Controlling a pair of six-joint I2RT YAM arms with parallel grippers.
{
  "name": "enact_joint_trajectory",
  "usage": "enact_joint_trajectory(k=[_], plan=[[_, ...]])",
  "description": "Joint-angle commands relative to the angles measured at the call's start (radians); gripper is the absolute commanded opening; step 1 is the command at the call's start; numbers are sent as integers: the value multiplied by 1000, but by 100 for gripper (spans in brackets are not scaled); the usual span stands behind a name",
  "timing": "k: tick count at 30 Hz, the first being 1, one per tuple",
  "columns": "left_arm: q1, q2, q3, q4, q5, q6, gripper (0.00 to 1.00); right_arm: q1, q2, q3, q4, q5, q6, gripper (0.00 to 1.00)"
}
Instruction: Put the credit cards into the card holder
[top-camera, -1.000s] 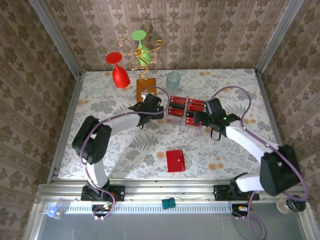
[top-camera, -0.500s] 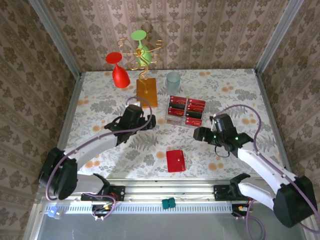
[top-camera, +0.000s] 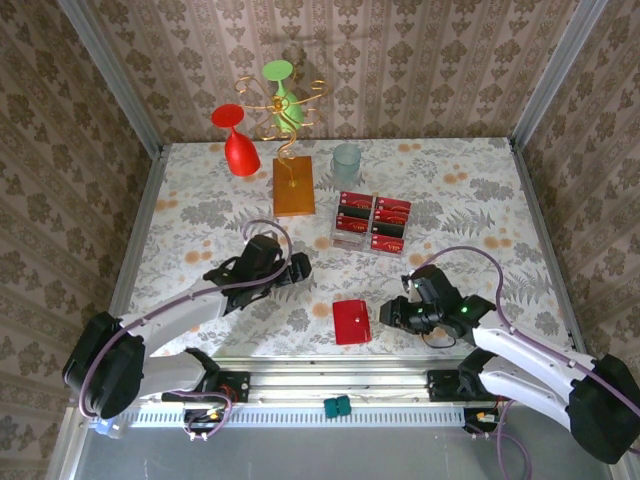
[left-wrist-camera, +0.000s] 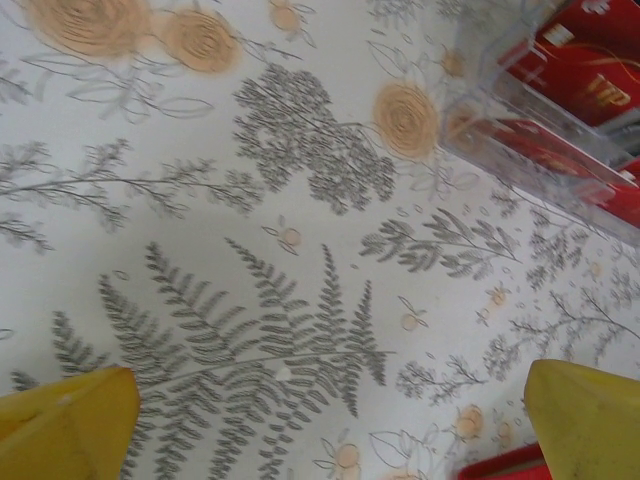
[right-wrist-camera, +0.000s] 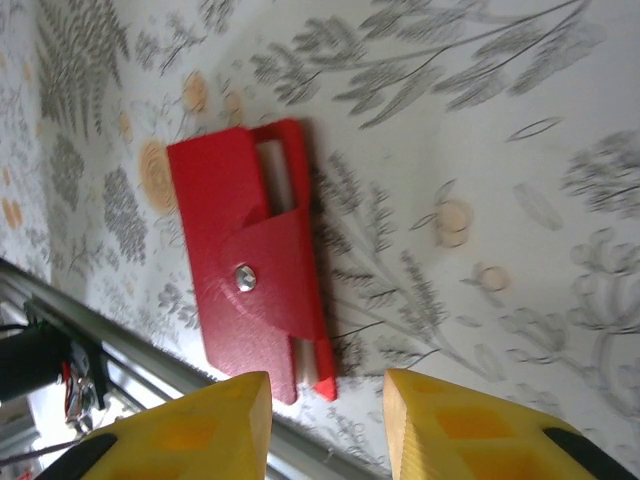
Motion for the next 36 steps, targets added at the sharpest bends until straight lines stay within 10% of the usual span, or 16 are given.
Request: enact_joint_trajectory(k=[1, 36], plan=[[-46, 20, 58, -10, -7, 0, 100, 58, 18, -19, 70, 28, 79, 37], [-143, 136, 87, 45, -37, -19, 100, 238, 238, -36, 304, 115, 184, 42]])
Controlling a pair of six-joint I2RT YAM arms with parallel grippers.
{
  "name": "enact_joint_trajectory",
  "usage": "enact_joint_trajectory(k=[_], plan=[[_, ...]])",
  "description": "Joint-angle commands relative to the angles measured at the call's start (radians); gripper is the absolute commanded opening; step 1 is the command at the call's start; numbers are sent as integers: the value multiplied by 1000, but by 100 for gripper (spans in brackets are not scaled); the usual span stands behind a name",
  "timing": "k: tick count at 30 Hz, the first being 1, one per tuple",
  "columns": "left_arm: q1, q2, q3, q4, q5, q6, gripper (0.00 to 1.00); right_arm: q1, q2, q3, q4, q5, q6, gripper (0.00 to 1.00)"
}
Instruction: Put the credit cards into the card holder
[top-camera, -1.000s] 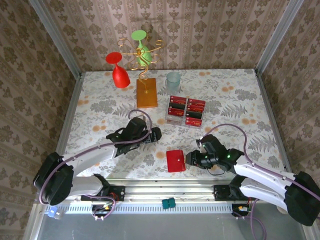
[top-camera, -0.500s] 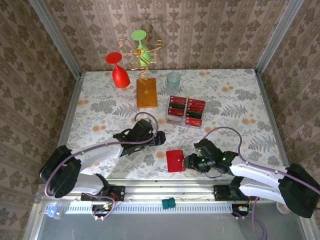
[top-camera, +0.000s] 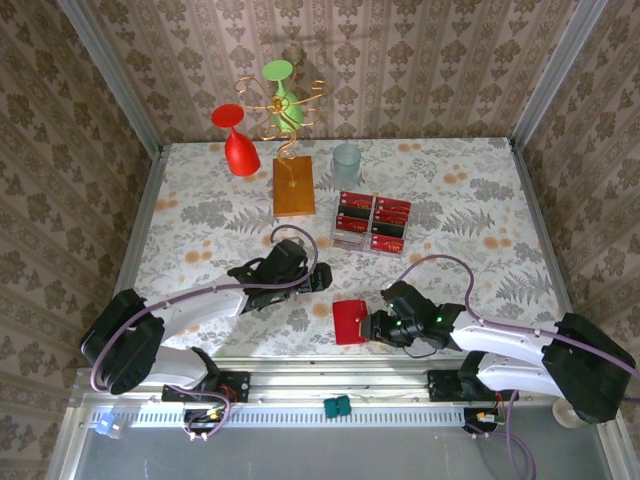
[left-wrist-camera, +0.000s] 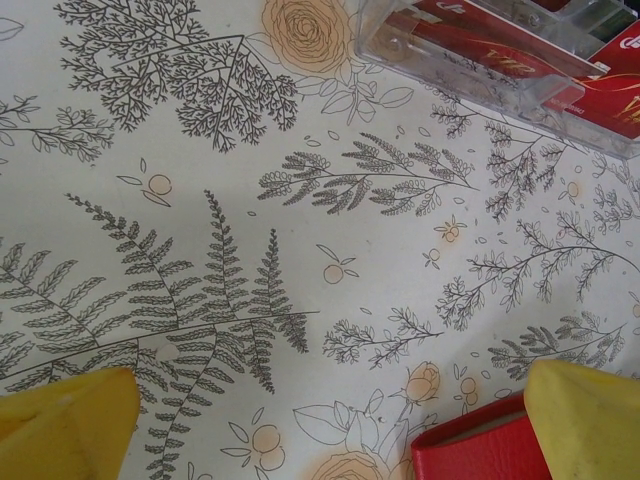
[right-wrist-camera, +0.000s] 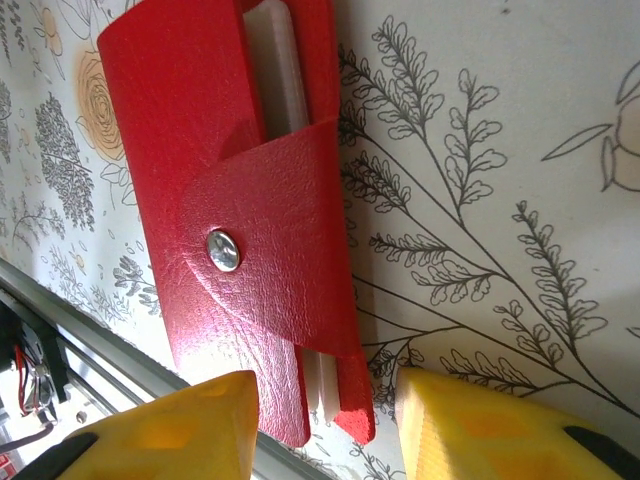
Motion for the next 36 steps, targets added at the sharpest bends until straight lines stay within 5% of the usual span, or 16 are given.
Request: enact_joint_trajectory(k=[1, 13, 22, 30, 36], plan=[[-9, -3, 25, 14, -20, -19, 100, 15, 24, 16, 48, 20, 25, 42], [-17, -5, 18, 17, -28, -22, 100, 19, 45, 11, 131, 5, 58, 35], [-21, 0, 3, 38, -28, -32, 100, 17, 67, -2, 162, 31, 62, 0], [1, -45, -28, 60, -27, -106, 100, -7, 30, 87, 135, -19, 18, 0], [90, -154, -115, 197, 89, -137, 100, -102, -19, 191, 131, -120, -6, 0]])
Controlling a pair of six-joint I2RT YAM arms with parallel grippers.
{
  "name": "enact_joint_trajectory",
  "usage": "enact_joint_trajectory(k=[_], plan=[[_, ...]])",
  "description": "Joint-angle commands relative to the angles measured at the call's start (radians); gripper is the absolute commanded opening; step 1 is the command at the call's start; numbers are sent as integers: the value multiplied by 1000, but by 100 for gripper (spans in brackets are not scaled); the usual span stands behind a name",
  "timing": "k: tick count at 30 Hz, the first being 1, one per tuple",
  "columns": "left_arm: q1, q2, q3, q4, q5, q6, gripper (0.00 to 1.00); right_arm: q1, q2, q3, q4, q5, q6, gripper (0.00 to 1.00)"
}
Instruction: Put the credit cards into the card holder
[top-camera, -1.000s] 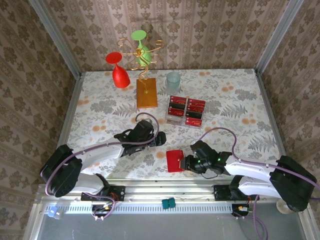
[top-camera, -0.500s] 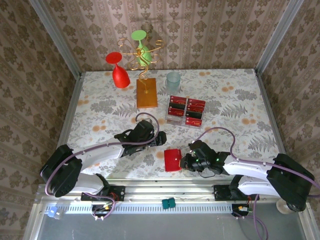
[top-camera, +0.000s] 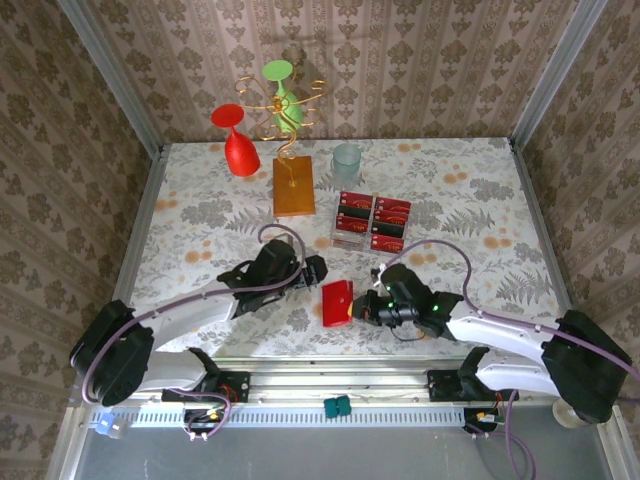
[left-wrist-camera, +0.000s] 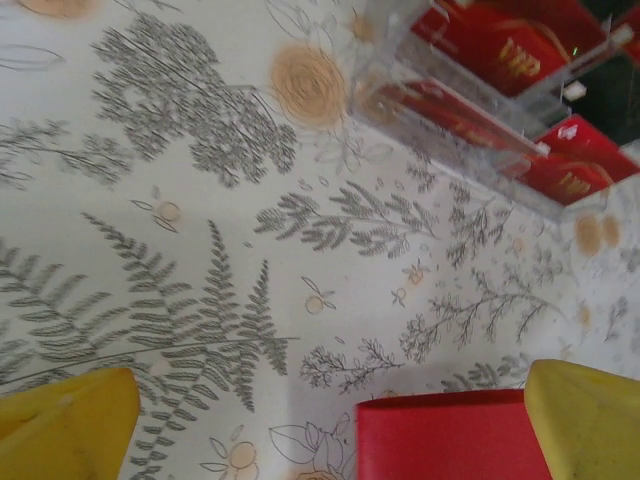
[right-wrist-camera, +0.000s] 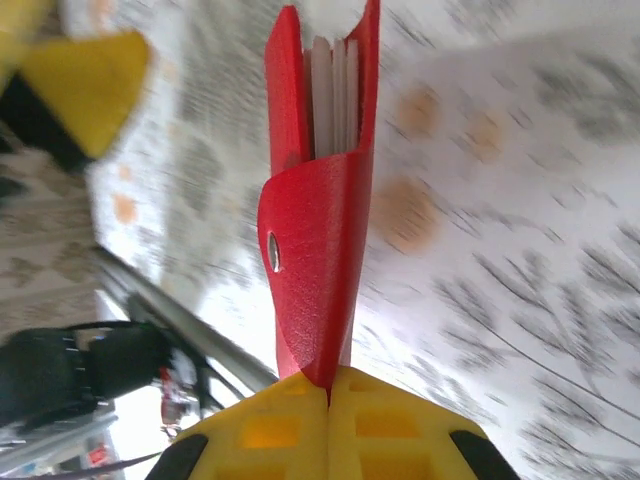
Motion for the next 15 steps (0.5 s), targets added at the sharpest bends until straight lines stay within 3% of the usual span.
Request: enact_joint_trajectory(k=[1, 7, 15], plan=[[40, -73, -47, 118, 73, -45, 100, -59, -32, 65, 32, -88, -18, 0], [76, -134, -47, 231, 154, -58, 100, -121, -9, 124, 122, -172, 23, 0], [79, -78, -60, 438, 207, -152, 100, -123, 56, 183, 223, -217, 85, 0]])
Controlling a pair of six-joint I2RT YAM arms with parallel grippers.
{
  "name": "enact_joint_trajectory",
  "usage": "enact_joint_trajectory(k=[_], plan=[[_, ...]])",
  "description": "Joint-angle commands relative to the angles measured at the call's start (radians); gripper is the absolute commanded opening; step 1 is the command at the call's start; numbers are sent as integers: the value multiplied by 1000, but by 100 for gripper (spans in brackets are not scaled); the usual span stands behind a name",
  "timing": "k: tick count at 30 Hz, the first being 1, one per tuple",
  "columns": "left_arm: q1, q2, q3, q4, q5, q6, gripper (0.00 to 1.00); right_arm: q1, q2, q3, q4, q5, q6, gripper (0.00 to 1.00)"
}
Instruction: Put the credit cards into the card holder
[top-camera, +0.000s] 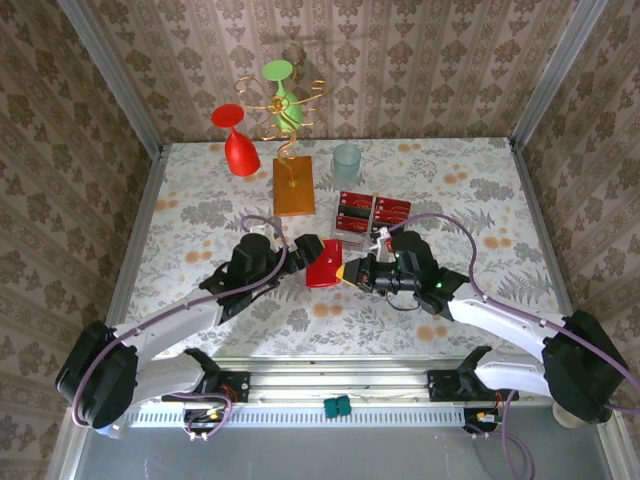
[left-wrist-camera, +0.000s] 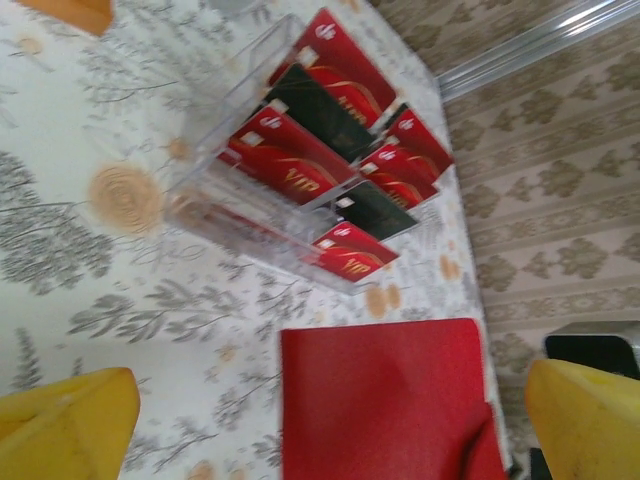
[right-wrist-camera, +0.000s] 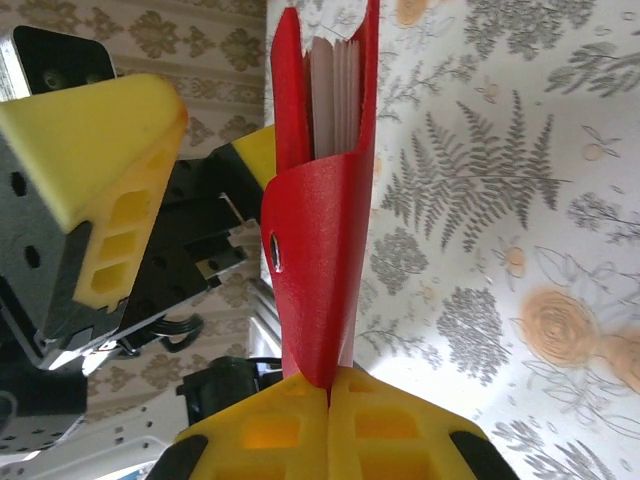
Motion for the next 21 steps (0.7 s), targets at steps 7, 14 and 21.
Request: enact_joint_trajectory(k=[7, 14, 21], plan=[[3, 79, -31, 296, 77, -101, 89, -2, 32, 52, 82, -54, 38, 0], [4, 71, -58, 360, 81, -117, 70, -11, 44, 36, 92, -48, 39, 0], [4, 61, -74, 377, 82, -121, 58, -27, 44, 5, 108, -44, 47, 0]])
